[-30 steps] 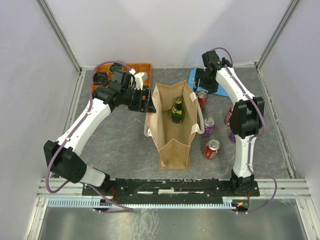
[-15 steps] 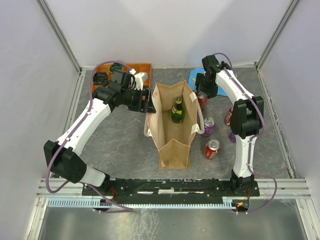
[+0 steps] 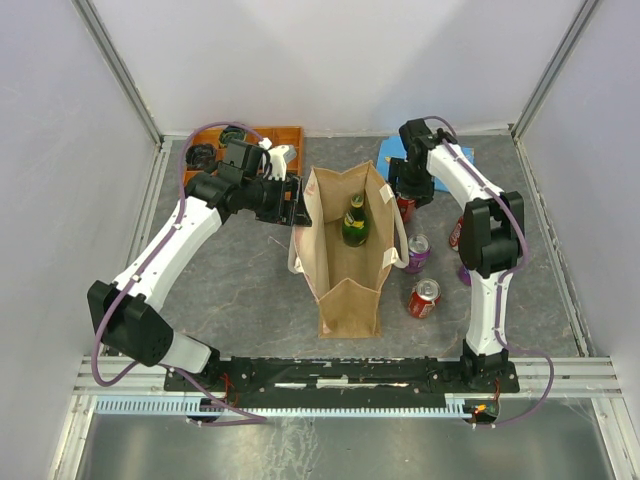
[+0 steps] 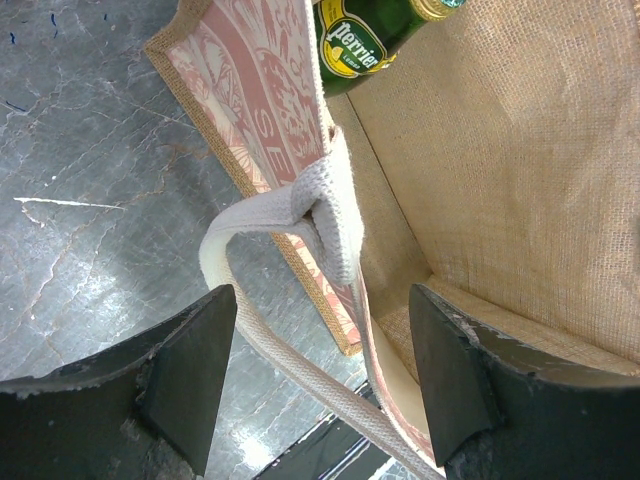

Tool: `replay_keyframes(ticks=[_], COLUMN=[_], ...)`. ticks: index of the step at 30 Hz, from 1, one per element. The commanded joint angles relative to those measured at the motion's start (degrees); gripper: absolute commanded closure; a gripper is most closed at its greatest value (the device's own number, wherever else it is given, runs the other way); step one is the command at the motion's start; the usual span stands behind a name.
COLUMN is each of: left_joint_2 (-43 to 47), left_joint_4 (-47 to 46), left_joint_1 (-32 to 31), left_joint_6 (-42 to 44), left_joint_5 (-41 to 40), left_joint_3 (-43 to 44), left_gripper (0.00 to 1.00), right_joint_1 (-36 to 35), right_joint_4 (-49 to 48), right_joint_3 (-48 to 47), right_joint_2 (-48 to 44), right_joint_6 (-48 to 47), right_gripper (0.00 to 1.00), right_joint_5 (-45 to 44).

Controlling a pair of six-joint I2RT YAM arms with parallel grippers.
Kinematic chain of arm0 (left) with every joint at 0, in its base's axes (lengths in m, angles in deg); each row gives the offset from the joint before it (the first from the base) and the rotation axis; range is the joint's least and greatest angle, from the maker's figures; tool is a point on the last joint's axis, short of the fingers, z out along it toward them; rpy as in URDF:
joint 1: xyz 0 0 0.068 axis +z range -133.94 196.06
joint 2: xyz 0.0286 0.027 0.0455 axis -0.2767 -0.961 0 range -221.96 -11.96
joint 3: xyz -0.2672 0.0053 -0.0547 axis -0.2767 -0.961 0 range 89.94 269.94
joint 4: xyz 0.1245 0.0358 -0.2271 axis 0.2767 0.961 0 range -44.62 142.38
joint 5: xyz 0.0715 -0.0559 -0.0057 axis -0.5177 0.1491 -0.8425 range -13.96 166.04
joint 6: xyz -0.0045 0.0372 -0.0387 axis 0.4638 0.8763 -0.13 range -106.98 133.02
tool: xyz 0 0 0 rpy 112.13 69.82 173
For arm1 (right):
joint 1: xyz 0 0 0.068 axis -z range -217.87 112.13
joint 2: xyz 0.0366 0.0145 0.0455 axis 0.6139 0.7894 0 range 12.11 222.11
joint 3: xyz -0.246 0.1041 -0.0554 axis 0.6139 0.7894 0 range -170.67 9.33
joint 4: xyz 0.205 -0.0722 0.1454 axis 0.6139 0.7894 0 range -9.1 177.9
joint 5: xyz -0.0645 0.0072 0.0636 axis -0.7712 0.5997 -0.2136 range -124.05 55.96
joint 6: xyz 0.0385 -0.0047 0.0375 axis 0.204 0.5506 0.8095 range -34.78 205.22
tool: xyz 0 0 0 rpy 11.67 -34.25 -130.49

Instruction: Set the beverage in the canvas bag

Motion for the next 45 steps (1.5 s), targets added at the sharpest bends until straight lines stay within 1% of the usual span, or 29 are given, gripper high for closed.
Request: replay_keyframes(ticks=[1,3,6,7,10,12,17,24,27,31,33,37,40,45], left_joint_2=[0.05,0.12,0.40,0.44,0.56,0.65,0.96,1.46,1.61,1.68,1.66,1.79,2.07,3.13], left_joint_4=[-0.24,-0.33,-0.29,-0.29,-0.29,-0.25,-0.12,0.35,0.56,0.59,0.59,0.59,0.59,0.91], left_joint_1=[-0.31,-0.31,-0.36,-0.36,-0.34,-0.36,-0.35,-0.33,-0.36,-0.37,-0.29,-0.36,-0.31,-0.35], left_joint_6=[2.22,2.26,2.26,2.26,2.26,2.32,2.39,2.50,2.61,2.70,2.74,2.53,2.39,2.31], left_joint_5=[-0.02,-0.06,-0.13,-0.17,-0.26,-0.30,-0.45,-0.82,-1.01,-1.27,-1.36,-1.57,-1.58,-1.63], left_joint_3=[2.18,2.05,2.00,1.92,1.95,1.98,1.92,1.87,1.86,1.74,1.70,1.66,1.48,1.54], left_gripper=[0.24,0.24,0.24,0.24,0.24,0.24,0.24,0.24,0.24,0.24,0.24,0.25,0.25,0.25], right_joint_1=[-0.26,-0.26,-0.26,-0.27,-0.30,-0.27,-0.33,-0.27,-0.27,-0.85,-3.38,-12.10,-18.45,-25.30], right_joint_4=[1.54,2.13,3.65,4.34,6.73,8.41,11.28,13.43,9.75,3.83,2.66,2.29,1.82,-1.28], right_joint_3=[-0.25,-0.78,-2.29,-3.07,-6.59,-8.93,-15.23,-23.03,-22.01,-16.55,-14.41,-12.61,-11.65,-8.32], right_joint_2=[-1.94,-2.31,-3.07,-3.32,-4.44,-5.73,-10.10,-18.08,-24.63,-33.04,-35.75,-37.79,-36.68,-33.15], right_joint_6=[-1.03,-1.20,-1.67,-1.86,-2.52,-2.84,-2.84,-2.20,-1.03,3.48,4.98,5.78,5.72,5.04], right_gripper=[0.33,0.48,0.75,0.83,0.95,1.00,1.00,1.00,1.00,1.00,1.00,1.00,1.00,1.00], right_joint_5=[-2.92,-3.55,-4.51,-4.95,-5.93,-6.17,-5.67,-1.72,3.00,10.77,11.96,7.82,3.98,-0.22])
